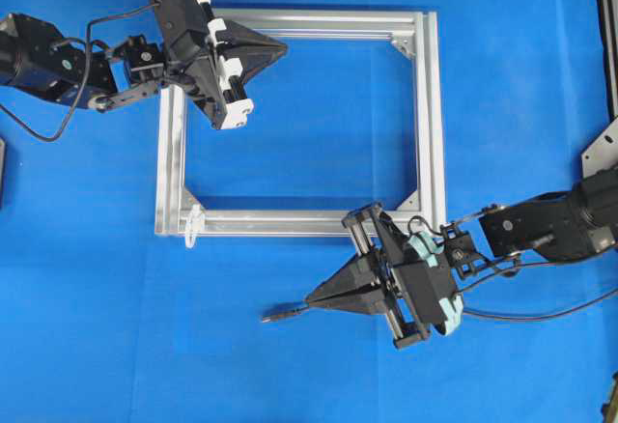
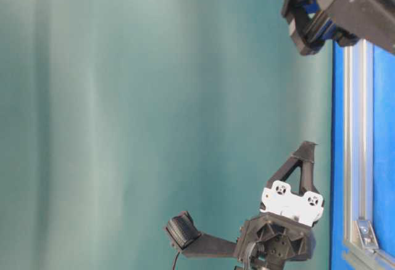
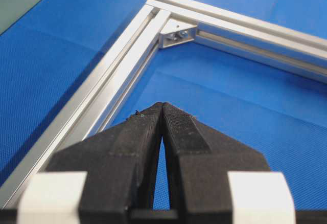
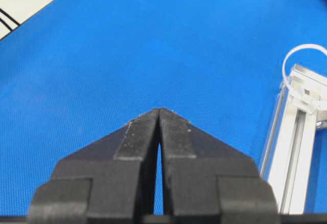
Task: Insert the wire through the string loop located on the left side.
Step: 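Open the right gripper and lower it over the black USB cable plug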
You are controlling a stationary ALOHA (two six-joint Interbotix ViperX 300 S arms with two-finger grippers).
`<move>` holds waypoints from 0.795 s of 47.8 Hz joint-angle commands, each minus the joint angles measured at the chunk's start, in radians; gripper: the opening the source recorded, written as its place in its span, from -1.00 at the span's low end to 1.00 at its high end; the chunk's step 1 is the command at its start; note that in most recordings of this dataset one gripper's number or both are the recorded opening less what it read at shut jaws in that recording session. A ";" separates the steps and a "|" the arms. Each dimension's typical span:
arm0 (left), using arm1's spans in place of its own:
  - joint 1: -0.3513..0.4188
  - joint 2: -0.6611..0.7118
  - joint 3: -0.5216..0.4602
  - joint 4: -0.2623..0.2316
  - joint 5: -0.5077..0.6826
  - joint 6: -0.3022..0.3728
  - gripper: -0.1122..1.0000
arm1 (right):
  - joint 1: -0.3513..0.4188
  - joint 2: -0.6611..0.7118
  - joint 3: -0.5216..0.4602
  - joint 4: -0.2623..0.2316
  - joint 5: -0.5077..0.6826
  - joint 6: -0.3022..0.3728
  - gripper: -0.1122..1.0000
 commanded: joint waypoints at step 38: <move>-0.006 -0.057 0.006 0.025 0.008 -0.012 -0.80 | 0.032 -0.049 -0.017 0.005 0.058 0.107 -0.46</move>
